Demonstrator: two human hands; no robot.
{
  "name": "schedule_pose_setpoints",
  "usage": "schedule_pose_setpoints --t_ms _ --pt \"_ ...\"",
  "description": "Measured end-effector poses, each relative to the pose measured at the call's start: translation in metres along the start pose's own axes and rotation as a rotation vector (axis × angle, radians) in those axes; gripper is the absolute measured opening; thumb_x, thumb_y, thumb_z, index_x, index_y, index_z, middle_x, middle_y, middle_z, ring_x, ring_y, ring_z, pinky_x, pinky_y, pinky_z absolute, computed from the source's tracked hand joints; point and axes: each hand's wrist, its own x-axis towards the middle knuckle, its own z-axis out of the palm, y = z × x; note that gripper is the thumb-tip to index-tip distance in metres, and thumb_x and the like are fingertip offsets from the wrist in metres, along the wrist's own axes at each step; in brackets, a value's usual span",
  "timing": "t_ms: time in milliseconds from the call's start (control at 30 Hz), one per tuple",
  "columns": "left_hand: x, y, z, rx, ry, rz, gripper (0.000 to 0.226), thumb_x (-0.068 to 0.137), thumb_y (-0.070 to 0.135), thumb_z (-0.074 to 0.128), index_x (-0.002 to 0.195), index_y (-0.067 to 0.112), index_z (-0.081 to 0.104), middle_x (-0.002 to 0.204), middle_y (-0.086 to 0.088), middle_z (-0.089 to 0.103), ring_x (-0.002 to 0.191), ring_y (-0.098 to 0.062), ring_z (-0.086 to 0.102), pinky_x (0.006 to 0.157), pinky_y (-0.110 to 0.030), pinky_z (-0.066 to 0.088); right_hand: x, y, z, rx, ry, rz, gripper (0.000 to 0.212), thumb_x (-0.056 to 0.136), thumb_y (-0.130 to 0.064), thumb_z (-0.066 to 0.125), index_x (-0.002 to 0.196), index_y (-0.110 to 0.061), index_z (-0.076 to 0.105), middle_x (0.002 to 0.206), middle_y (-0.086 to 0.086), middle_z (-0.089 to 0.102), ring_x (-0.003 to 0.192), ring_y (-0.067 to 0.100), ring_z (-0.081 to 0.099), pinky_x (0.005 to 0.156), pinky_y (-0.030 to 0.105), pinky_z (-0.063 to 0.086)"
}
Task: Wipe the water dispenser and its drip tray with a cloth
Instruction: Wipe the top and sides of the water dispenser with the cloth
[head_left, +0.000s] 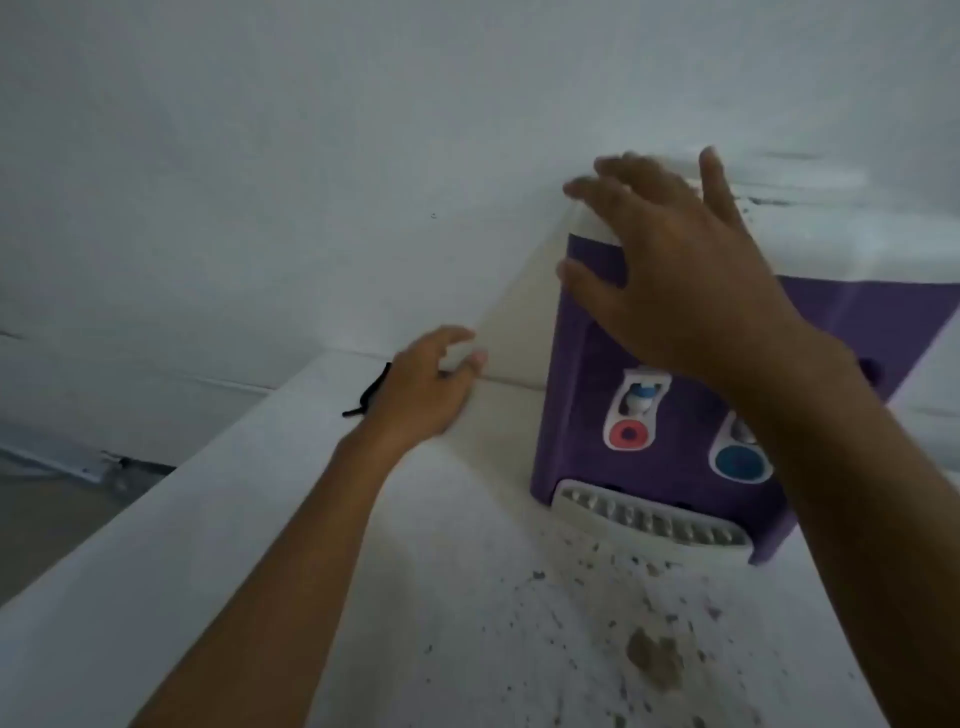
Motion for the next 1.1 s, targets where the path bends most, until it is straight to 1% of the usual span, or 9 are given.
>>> schedule_pose_setpoints --t_ms 133,200,267,367,433,567,667,933,1100 --pt "0.002 -0.042 0.024 0.072 -0.155 -0.170 0.040 0.102 0.035 0.066 0.138 0.017 0.065 0.137 -0.004 0.067 0.125 -0.018 0.061 0.100 -0.020 0.042 0.001 -0.011 0.013 -0.124 0.017 -0.051 0.057 0.100 -0.045 0.057 0.150 -0.019 0.047 0.162 0.010 0.038 0.155 0.026 0.028 0.127 0.060 0.001" --pt "0.011 -0.062 0.033 0.119 -0.187 -0.180 0.042 0.101 0.032 0.067 0.139 0.015 0.065 0.138 -0.007 0.067 0.128 -0.026 0.062 0.106 -0.030 0.048 0.003 -0.025 0.022 -0.114 0.061 -0.114 0.053 0.099 -0.040 0.061 0.146 -0.017 0.053 0.158 0.013 0.044 0.152 0.028 0.034 0.126 0.061 0.007" --pt "0.019 -0.078 0.035 0.229 -0.223 -0.201 0.054 0.099 0.038 0.069 0.148 0.018 0.058 0.149 -0.005 0.059 0.136 -0.028 0.057 0.113 -0.042 0.048 0.003 -0.041 0.032 -0.085 0.066 -0.165 0.048 0.098 -0.035 0.062 0.142 -0.015 0.057 0.156 0.014 0.048 0.150 0.028 0.038 0.126 0.060 0.011" --pt "0.023 -0.104 0.038 0.519 -0.287 -0.192 0.065 0.094 0.051 0.070 0.149 0.019 0.055 0.155 -0.003 0.052 0.142 -0.026 0.049 0.114 -0.044 0.046 0.001 -0.055 0.051 -0.071 -0.038 -0.173 0.046 0.101 -0.036 0.060 0.143 -0.016 0.057 0.159 0.013 0.044 0.153 0.026 0.032 0.127 0.058 0.007" --pt "0.024 -0.116 0.039 0.611 -0.301 -0.176 0.060 0.094 0.055 0.068 0.140 0.018 0.061 0.145 -0.003 0.059 0.132 -0.026 0.057 0.104 -0.043 0.052 0.001 -0.056 0.059 -0.082 -0.045 -0.175 0.047 0.100 -0.037 0.060 0.142 -0.016 0.057 0.160 0.013 0.043 0.154 0.026 0.030 0.127 0.059 0.006" --pt "0.023 -0.124 0.040 0.656 -0.215 -0.148 0.033 0.101 0.041 0.059 0.097 0.010 0.071 0.096 -0.006 0.072 0.091 -0.026 0.071 0.070 -0.036 0.056 0.005 -0.055 0.065 -0.076 -0.033 -0.165 0.048 0.099 -0.038 0.061 0.141 -0.015 0.058 0.159 0.014 0.044 0.154 0.027 0.031 0.126 0.061 0.007" --pt "0.026 -0.117 0.039 0.737 -0.224 -0.146 0.031 0.105 0.030 0.052 0.093 0.009 0.071 0.096 -0.011 0.073 0.090 -0.030 0.070 0.072 -0.037 0.054 0.004 -0.055 0.069 -0.072 -0.061 -0.146 0.048 0.101 -0.038 0.059 0.143 -0.016 0.056 0.161 0.013 0.041 0.155 0.026 0.028 0.128 0.057 0.003" --pt "0.031 -0.074 0.004 0.232 -0.023 -0.176 0.025 0.107 0.027 0.052 0.103 0.008 0.067 0.097 -0.014 0.071 0.085 -0.031 0.068 0.076 -0.042 0.059 -0.009 -0.050 0.079 0.054 -0.084 -0.110 0.050 0.103 -0.037 0.058 0.148 -0.018 0.051 0.163 0.008 0.037 0.156 0.023 0.025 0.130 0.043 0.011" --pt "0.025 -0.022 -0.025 0.028 -0.060 -0.195 0.028 0.105 0.025 0.055 0.087 0.013 0.072 0.082 -0.004 0.072 0.077 -0.019 0.066 0.063 -0.029 0.047 -0.024 -0.054 0.084 0.246 -0.072 -0.001 0.045 0.104 -0.033 0.057 0.147 -0.019 0.054 0.160 0.000 0.041 0.145 0.019 0.041 0.109 0.035 0.044"
